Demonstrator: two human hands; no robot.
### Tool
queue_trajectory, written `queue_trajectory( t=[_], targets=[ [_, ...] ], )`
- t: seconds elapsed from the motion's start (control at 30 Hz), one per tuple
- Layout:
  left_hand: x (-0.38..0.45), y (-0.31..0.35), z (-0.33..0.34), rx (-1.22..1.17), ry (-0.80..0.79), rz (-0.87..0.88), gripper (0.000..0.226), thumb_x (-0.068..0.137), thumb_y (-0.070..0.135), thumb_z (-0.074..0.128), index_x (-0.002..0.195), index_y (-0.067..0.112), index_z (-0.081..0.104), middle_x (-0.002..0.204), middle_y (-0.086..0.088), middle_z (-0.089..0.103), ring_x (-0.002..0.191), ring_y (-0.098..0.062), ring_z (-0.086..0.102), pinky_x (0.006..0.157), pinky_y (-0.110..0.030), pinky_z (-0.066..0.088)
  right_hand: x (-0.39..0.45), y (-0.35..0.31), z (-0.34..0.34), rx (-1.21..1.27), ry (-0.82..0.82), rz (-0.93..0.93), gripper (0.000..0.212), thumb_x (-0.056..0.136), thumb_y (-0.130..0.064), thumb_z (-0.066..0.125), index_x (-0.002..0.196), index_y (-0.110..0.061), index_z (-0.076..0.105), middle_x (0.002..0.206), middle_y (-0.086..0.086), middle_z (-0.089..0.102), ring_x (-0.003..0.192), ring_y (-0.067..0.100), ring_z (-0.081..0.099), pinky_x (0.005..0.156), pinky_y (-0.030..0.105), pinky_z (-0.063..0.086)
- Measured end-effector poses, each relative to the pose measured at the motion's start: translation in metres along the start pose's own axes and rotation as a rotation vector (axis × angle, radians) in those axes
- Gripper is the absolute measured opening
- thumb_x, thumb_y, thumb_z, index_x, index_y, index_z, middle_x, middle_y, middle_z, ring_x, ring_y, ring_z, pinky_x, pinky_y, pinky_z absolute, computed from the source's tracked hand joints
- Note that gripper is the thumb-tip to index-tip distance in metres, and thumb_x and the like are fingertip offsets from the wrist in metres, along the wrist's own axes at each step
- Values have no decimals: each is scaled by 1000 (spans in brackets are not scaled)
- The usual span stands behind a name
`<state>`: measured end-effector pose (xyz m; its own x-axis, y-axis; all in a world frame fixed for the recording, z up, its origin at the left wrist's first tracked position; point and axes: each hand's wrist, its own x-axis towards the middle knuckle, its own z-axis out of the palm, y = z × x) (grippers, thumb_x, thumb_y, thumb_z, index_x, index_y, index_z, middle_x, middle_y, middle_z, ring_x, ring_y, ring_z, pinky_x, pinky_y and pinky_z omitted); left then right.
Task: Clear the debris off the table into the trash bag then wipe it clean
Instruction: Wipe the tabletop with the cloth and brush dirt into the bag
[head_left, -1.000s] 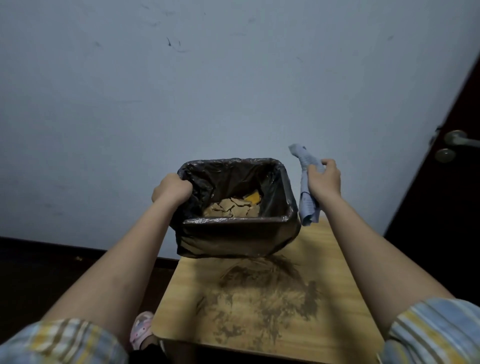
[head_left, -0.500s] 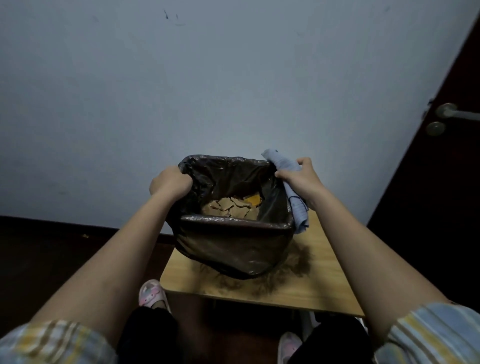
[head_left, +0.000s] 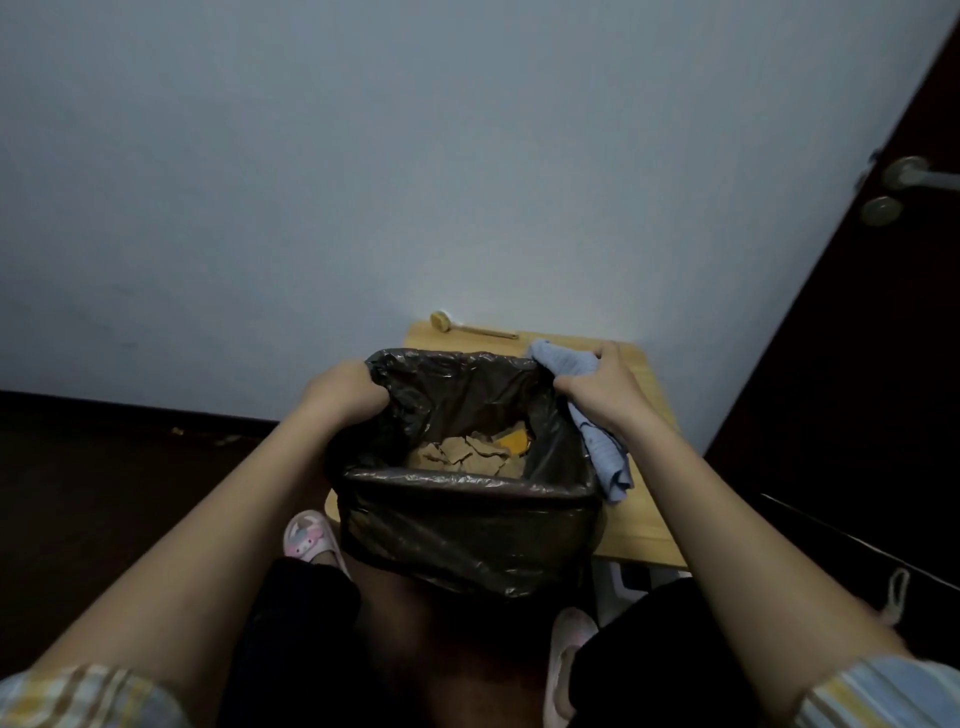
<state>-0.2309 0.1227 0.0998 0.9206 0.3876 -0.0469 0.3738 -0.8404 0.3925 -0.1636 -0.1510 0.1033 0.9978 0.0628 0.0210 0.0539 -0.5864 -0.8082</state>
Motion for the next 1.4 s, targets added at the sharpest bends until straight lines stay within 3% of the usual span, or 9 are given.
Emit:
queue_trajectory(
  t=[0.17,0.33,0.4,0.7,0.87,1.2,1.3,1.4],
  targets=[
    [-12,-16,29,4,-49,-17,24,89,17,49,105,3,59,110,-20,62,101,-36,58,81,-35,45,-15,26,12,-57,-35,48,69,81,-29,65,138,-12,30,116,5,45,98,22,48,73,33,39],
    [-24,-29,50,46,-80,-35,19,89,22,49,94,7,58,75,-4,52,73,-26,51,65,-30,39,-23,45,20,-103,-105,122,65,80,-35,64,133,-15,32,118,7,47,101,28,53,72,37,44],
    [-26,-34,56,32,-79,-44,16,89,24,49,89,8,55,71,-1,47,64,-21,46,62,-30,36,-25,47,22,-127,-106,117,62,80,-37,65,128,-16,34,114,6,48,98,28,54,71,38,46],
    [-34,-53,76,-1,-162,-96,16,89,28,50,79,16,49,77,-1,52,67,-18,50,58,-29,36,-34,62,32,-350,-122,12,42,82,-41,63,107,-19,36,99,5,56,89,30,57,59,35,38],
    [-37,-63,81,-48,-195,-124,14,89,28,50,86,15,52,85,-4,58,83,-27,57,65,-31,40,-32,62,37,-372,-87,-2,55,85,-43,60,127,-14,39,118,10,57,100,33,57,66,35,38],
    [-51,-70,100,60,-231,-109,26,91,35,48,104,13,54,95,-6,56,86,-29,53,72,-32,40,-39,64,59,-442,-74,-144,42,87,-35,59,118,-16,40,91,4,53,73,27,50,57,33,38],
    [-55,-71,107,46,-246,-121,27,93,36,48,102,12,54,97,-8,57,91,-31,56,73,-33,42,-38,64,67,-421,-74,-166,38,88,-35,59,115,-16,40,88,1,49,69,24,47,50,29,31],
    [-58,-73,115,36,-260,-122,28,94,36,48,92,9,54,86,-7,57,83,-29,56,68,-32,42,-37,66,75,-449,-83,-177,33,88,-35,58,107,-19,37,75,-3,46,59,15,44,47,28,25]
  ],
)
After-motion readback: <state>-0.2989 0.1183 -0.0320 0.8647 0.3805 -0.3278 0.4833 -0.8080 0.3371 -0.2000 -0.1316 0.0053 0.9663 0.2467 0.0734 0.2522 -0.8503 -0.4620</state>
